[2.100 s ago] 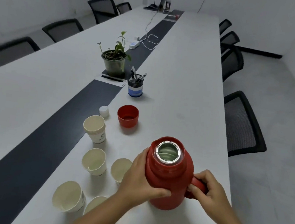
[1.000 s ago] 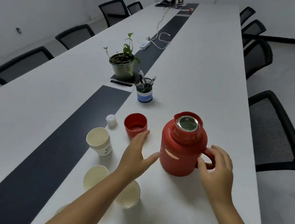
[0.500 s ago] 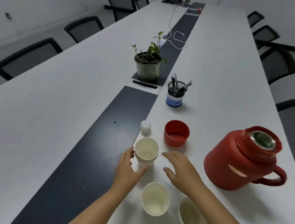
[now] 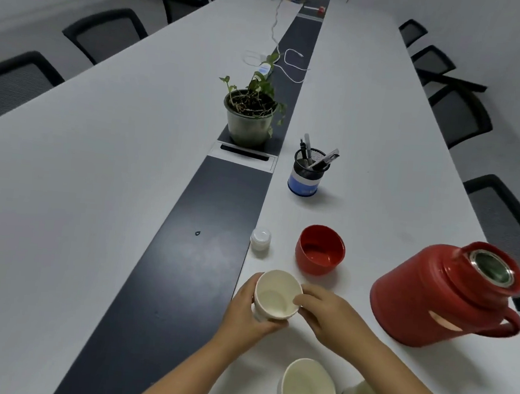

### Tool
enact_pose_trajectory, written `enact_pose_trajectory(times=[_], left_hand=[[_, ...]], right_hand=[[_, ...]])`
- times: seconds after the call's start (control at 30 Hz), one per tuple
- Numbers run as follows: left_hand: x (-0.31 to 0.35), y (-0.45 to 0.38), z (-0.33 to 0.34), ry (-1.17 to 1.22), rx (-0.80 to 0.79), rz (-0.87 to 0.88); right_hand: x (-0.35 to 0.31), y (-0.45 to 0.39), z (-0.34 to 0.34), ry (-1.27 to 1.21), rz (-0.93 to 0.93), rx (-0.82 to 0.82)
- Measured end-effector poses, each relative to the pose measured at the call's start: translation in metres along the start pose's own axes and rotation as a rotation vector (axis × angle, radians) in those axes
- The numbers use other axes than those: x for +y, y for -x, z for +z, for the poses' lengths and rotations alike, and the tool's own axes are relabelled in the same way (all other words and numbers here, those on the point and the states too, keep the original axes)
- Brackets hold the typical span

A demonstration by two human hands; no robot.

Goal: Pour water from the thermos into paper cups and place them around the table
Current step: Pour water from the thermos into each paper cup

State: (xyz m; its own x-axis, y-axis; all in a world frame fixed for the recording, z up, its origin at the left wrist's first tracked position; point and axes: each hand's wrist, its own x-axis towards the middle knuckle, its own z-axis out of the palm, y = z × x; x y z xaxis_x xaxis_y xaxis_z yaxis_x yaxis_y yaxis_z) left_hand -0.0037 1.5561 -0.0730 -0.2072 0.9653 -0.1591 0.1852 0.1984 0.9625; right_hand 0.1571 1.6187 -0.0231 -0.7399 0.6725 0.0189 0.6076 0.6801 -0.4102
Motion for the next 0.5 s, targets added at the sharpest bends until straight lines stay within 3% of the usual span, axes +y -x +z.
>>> enact_pose_trajectory(times=[0.2,0.4,0.5], left_hand=[[-0.004,0.0,0.003,0.03,0.026,0.017],[0.001,0.002,0.003,0.04,0.015,0.024],[0.002,0.004,0.005,0.091,0.036,-0.01]], right_hand=[[-0.003,0.003,0.002,0.043,-0.003,0.067],[-0.012,0.004,-0.011,-0.1,0.027,0.197],[-0.015,0.005,-0.01,-0.05,0.016,0.162]])
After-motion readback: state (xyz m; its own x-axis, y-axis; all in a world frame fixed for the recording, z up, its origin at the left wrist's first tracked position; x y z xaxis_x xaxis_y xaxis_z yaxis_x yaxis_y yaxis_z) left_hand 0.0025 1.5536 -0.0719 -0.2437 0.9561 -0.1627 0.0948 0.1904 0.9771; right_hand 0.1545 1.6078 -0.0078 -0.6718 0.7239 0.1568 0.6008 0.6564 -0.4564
